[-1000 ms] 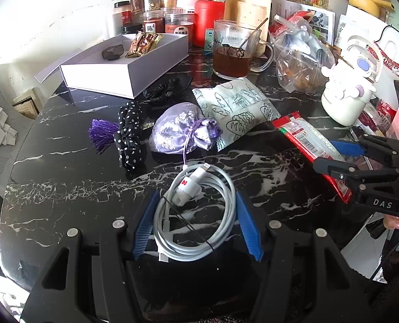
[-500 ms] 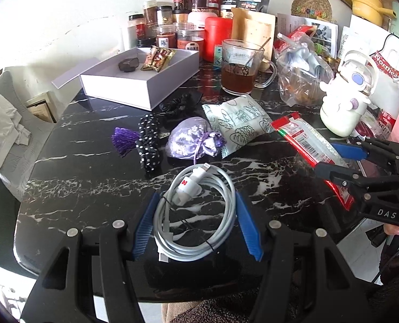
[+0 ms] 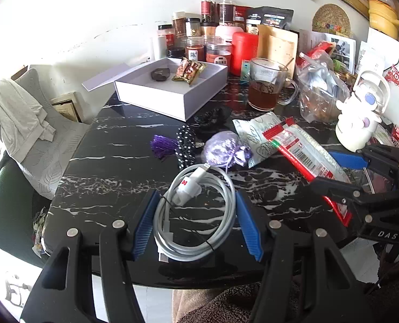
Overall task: Organize objects
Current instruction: 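Lift red-and-white packet with right gripper toward white box while left gripper holds cable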
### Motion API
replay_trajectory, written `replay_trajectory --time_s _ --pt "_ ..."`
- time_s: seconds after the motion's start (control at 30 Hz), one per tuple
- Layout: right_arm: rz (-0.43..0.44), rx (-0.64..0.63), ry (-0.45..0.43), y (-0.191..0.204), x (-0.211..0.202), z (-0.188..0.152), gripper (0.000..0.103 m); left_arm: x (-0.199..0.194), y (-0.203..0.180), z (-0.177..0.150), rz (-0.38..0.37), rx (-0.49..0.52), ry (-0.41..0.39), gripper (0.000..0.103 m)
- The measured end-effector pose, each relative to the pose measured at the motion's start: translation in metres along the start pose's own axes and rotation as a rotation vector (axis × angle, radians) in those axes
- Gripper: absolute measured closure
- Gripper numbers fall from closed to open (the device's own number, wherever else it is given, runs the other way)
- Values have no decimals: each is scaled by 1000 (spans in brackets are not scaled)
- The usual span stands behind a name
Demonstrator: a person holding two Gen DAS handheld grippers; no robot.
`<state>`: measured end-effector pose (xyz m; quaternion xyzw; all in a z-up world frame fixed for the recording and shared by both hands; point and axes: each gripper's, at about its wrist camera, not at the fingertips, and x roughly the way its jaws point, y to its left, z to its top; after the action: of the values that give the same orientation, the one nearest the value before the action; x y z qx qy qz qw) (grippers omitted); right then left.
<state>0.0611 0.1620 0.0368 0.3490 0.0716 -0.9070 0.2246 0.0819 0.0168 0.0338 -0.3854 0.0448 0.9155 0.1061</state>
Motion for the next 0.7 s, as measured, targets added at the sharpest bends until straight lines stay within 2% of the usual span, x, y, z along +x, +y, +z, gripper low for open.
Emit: replay_trajectory --time_s 0.4,0.7 --pt "48 -53 -23 5 10 38 55 2 21 41 28 -37 -12 46" --pt "35 -82 -52 -4 13 72 55 18 36 82 14 -37 -11 46"
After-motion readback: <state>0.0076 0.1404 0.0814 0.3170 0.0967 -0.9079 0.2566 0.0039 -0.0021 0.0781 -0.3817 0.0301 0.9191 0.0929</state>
